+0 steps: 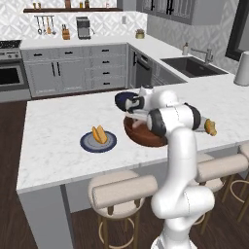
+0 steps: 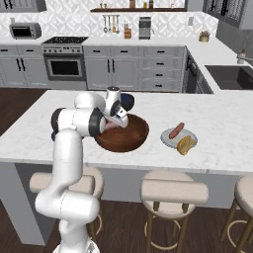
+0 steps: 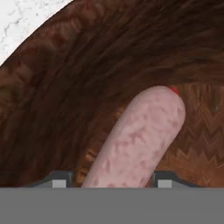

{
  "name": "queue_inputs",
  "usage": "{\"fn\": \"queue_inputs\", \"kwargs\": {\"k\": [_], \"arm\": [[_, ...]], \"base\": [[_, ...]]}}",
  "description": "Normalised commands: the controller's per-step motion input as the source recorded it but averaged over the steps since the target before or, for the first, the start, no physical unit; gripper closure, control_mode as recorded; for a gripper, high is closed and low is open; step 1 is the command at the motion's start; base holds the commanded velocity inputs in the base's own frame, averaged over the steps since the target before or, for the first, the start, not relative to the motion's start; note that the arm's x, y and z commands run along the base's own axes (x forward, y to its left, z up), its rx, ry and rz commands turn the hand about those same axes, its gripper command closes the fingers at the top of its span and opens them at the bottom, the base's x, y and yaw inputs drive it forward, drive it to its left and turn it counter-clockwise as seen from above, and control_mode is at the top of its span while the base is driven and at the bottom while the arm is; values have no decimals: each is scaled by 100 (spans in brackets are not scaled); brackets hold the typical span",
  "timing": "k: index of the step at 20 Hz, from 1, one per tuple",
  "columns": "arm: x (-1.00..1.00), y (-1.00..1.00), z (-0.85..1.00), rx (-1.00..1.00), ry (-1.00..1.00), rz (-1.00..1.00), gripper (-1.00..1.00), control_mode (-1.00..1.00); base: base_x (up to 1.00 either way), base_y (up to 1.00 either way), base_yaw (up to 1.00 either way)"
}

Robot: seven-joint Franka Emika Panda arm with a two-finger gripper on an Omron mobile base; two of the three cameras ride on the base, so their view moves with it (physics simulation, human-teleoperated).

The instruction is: Place one bun and one sausage from the bowl on each plate.

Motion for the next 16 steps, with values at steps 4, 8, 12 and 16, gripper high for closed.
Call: {"fn": "queue_inputs", "kwargs": {"k": [4,8,12,16], "arm": [[-81,-1,100,6,-7,0,100,-100],[-100,8,100,0,-9,19,100,-100],[-67,49,95,-2,-8,51,100,-100],[-52,100,30,-22,0,49,100,-100]], "base": [[0,0,0],[0,0,0],[0,0,0],[0,0,0]]}}
